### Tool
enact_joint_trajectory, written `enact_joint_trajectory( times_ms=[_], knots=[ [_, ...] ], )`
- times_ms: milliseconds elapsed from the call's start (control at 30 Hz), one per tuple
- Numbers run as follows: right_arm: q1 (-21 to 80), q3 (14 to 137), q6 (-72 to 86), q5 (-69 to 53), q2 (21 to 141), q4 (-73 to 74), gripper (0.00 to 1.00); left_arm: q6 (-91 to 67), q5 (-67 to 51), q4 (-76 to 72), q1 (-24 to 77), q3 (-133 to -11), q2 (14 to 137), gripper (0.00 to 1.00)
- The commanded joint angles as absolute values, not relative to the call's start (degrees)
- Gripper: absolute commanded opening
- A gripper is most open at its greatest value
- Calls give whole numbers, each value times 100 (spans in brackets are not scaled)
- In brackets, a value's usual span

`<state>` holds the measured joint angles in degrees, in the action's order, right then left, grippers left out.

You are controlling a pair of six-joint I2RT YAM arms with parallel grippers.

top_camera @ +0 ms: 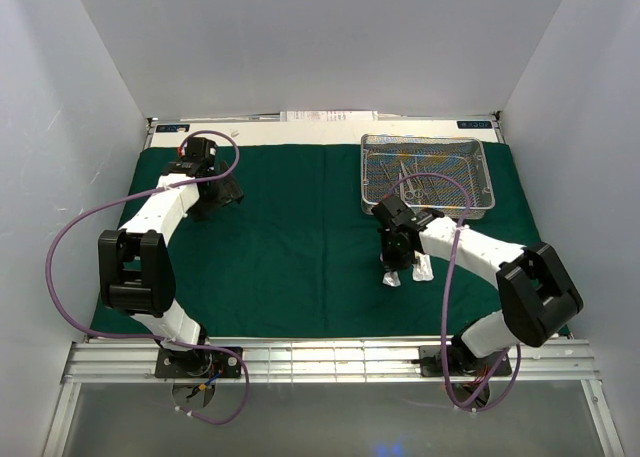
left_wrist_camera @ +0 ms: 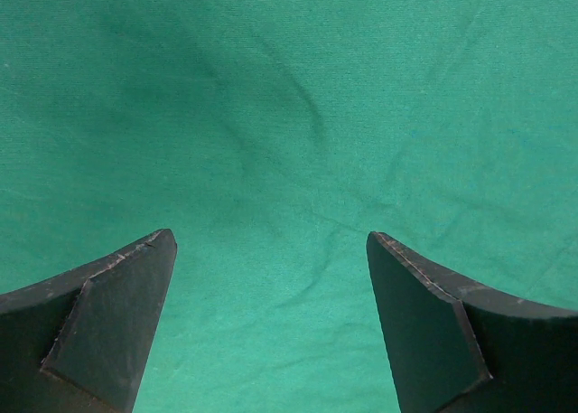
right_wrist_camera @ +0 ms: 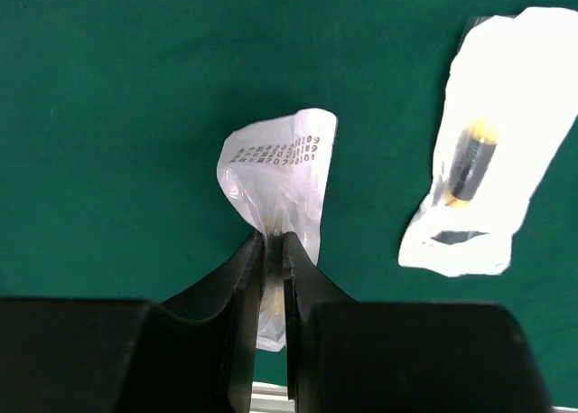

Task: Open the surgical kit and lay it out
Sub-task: Place the medical item in the surgical kit.

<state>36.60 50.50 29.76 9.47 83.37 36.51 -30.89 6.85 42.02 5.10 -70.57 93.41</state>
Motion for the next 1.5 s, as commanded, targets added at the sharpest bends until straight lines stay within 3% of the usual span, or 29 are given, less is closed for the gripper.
enact_joint_trajectory(
  times_ms=[0, 267, 733, 1033, 1467],
  knots=[
    [3797, 5062, 3436, 1327, 8525, 3287, 15, -3050, 730, 4175, 545, -7189, 9062, 98],
    [4007, 5256, 3551, 1459, 9000, 3234, 21, -3032, 756, 4184, 554, -7119, 9026, 98],
    [4148, 5642, 3261, 2285, 9167, 3217, 21, -3032, 773, 4175, 554, -7084, 9035, 98],
    [4175, 5520, 3199, 2110, 9334, 3077, 22, -3032, 773, 4184, 554, -7058, 9035, 98],
    [4192, 5660, 3015, 1758, 9097, 3093, 43, -3041, 791, 4184, 562, -7084, 9018, 98]
  ],
)
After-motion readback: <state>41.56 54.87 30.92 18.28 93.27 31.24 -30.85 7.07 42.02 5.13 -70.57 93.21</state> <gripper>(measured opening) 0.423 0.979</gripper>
